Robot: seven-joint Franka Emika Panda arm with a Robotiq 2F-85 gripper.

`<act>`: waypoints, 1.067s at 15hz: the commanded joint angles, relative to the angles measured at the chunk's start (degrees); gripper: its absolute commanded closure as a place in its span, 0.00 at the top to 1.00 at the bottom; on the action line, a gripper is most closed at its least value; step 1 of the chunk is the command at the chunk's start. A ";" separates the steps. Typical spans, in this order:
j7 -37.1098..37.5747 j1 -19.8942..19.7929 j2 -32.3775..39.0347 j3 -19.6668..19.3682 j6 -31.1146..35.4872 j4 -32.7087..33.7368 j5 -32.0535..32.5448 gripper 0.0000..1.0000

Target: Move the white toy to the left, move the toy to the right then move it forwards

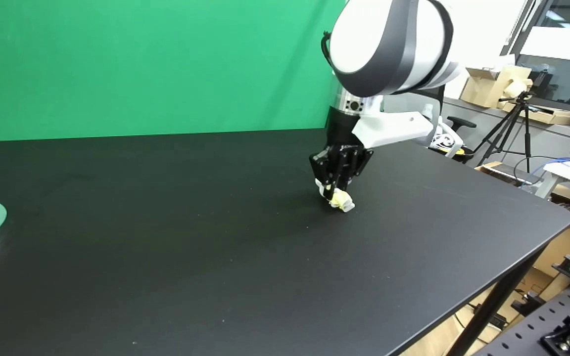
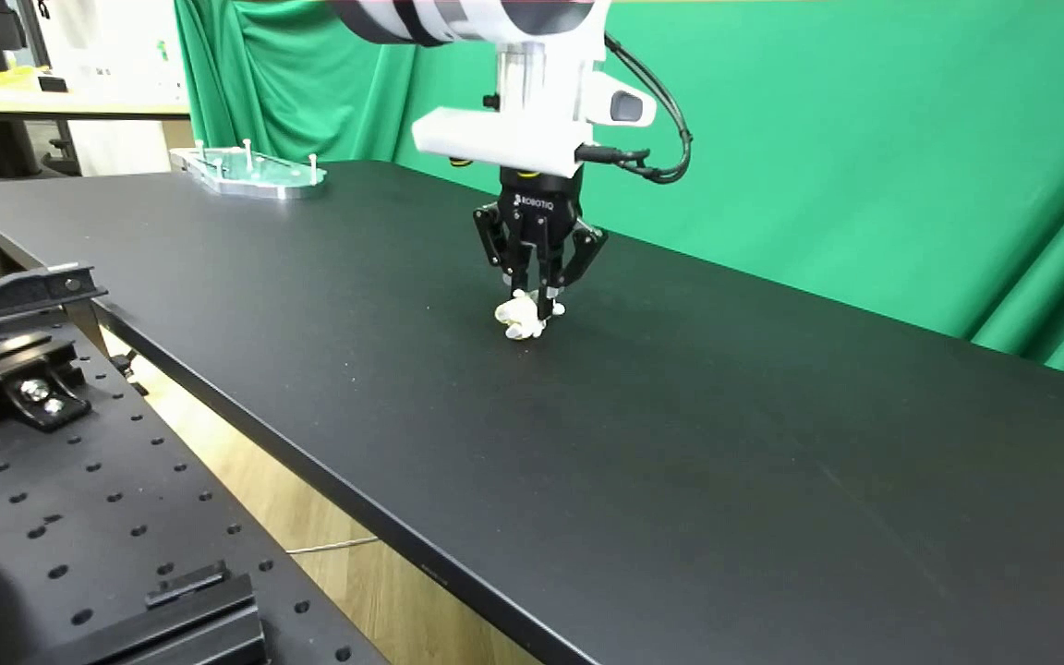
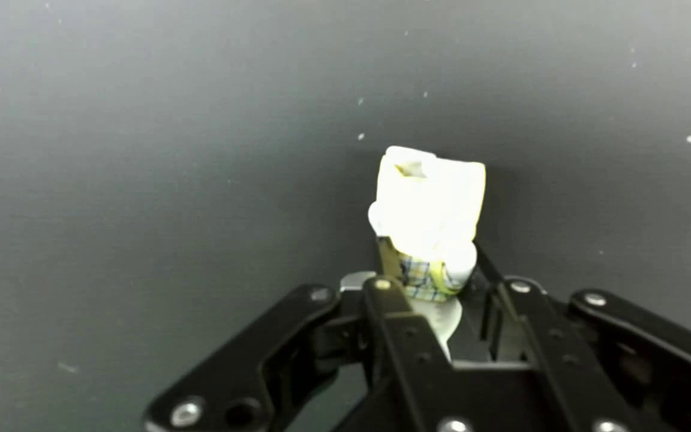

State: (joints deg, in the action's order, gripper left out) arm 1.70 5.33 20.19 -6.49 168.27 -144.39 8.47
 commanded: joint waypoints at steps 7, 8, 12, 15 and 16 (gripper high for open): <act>11.24 10.43 -5.29 -10.70 1.87 -7.47 3.43 0.82; 12.29 11.84 -5.97 -12.12 1.56 -7.59 4.31 0.89; 16.44 14.17 -10.10 -14.21 -3.15 -7.43 7.93 1.00; 20.14 12.48 -14.19 -12.50 -7.58 -7.31 11.25 1.00; 21.75 11.73 -15.46 -11.83 -8.55 -7.28 13.23 1.00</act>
State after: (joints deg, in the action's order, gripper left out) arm 17.82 18.88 10.67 -19.78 163.39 -150.10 16.78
